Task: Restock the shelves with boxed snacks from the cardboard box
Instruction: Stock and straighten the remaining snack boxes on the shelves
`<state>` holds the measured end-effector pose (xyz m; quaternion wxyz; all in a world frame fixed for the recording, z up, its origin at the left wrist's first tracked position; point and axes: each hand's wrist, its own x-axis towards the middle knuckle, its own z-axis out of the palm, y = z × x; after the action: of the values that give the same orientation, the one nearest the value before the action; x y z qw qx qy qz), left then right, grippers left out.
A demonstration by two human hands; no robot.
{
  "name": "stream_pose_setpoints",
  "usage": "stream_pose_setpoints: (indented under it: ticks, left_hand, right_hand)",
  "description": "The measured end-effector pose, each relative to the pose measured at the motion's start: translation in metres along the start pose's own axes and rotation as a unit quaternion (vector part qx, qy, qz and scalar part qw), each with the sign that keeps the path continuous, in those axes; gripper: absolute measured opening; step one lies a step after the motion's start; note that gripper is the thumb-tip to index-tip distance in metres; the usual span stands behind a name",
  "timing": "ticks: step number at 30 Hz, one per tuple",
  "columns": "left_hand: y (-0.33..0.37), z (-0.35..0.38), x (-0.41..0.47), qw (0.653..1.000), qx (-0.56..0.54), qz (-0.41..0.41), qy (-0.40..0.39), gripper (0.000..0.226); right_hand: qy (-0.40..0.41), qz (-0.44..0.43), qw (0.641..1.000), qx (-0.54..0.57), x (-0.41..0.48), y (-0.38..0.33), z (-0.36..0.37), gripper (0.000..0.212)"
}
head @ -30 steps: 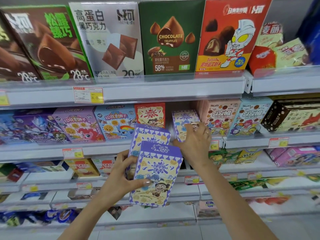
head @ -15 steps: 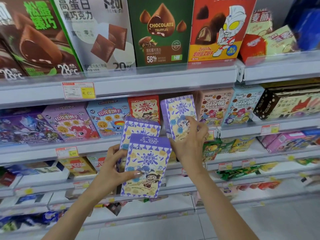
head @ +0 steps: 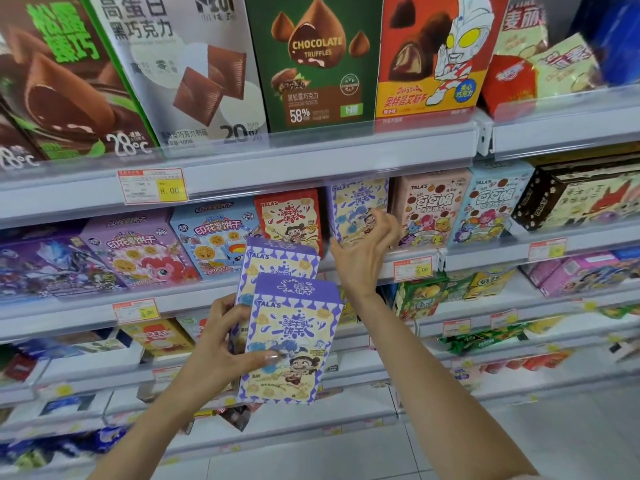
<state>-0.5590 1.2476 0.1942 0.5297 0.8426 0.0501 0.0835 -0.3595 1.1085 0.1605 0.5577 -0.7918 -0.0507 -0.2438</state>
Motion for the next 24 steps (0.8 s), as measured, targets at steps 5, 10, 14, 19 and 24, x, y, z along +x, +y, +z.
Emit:
stream_pose_setpoints:
  ticks: [5,10,14,19,24]
  left_hand:
    - [-0.002,-0.001,-0.001,1.0,0.008,-0.004,0.004,0.067]
    - [0.0,0.0,-0.004,1.0,-0.005,-0.008,0.007,0.063]
    - [0.003,0.002,-0.003,1.0,-0.016,-0.011,0.011,0.047]
    - [0.003,0.005,0.002,1.0,-0.008,-0.007,0.002,0.061]
    - [0.005,0.009,0.003,1.0,-0.002,-0.012,-0.007,0.065]
  right_hand:
    - [0.001,0.04,0.995,-0.089,-0.002,0.0,0.01,0.08]
    - [0.068,-0.012,0.992,-0.104,-0.013,0.006,0.007,0.053]
    - [0.037,-0.143,0.973,-0.179,-0.019,0.022,0.001,0.019]
    - [-0.059,-0.157,0.943,-0.288,-0.004,0.023,-0.003,0.024]
    - [-0.201,-0.11,0.907,-0.353,0.015,0.014,-0.008,0.039]
